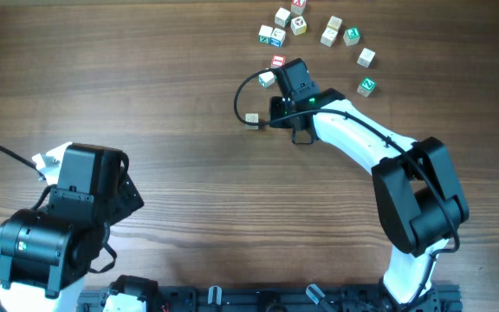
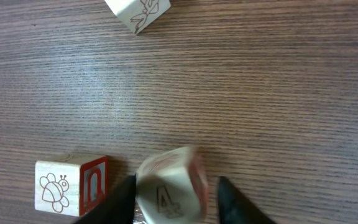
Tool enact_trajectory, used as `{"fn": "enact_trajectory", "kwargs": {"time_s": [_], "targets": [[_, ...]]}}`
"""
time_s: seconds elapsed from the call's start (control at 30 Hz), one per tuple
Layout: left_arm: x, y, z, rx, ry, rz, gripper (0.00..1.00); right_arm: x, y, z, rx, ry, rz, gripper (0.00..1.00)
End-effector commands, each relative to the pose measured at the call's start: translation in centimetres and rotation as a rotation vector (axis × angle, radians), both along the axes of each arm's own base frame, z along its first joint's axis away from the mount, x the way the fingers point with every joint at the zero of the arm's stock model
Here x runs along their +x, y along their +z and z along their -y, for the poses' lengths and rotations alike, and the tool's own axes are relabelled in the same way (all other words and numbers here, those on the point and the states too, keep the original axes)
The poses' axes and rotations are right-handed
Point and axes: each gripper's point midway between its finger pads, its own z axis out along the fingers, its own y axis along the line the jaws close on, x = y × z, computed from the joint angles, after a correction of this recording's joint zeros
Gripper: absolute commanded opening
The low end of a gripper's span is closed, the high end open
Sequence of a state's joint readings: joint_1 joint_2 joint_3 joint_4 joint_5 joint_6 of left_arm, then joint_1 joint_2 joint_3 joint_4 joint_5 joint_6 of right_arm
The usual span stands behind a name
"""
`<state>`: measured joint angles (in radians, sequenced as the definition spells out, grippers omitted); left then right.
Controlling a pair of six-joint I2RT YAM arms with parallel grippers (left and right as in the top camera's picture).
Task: Form a horizontal line
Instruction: 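Place the red block right of the bee block and release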
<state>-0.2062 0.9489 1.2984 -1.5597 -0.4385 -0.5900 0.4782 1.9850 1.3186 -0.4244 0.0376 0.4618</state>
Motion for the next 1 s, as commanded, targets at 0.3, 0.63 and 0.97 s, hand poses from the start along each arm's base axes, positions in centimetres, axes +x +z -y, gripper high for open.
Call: {"fn": "enact_trajectory", "kwargs": {"time_s": [0.3, 0.63, 0.97], "targets": [[-0.1, 0.1, -0.4, 0.005, 0.032, 0.015, 1.00, 1.0, 0.3, 0.7, -0.032, -0.039, 0.036, 0.48], [-0.1, 0.1, -0.4, 0.005, 0.032, 0.015, 1.00, 1.6, 0.3, 3.6, -0.118, -0.163, 0.059, 0.27], [-0.1, 0.1, -0.4, 0.005, 0.032, 0.015, 1.00, 0.3, -2.3, 2.2, -0.059, -0.112, -0.042, 0.13]]}}
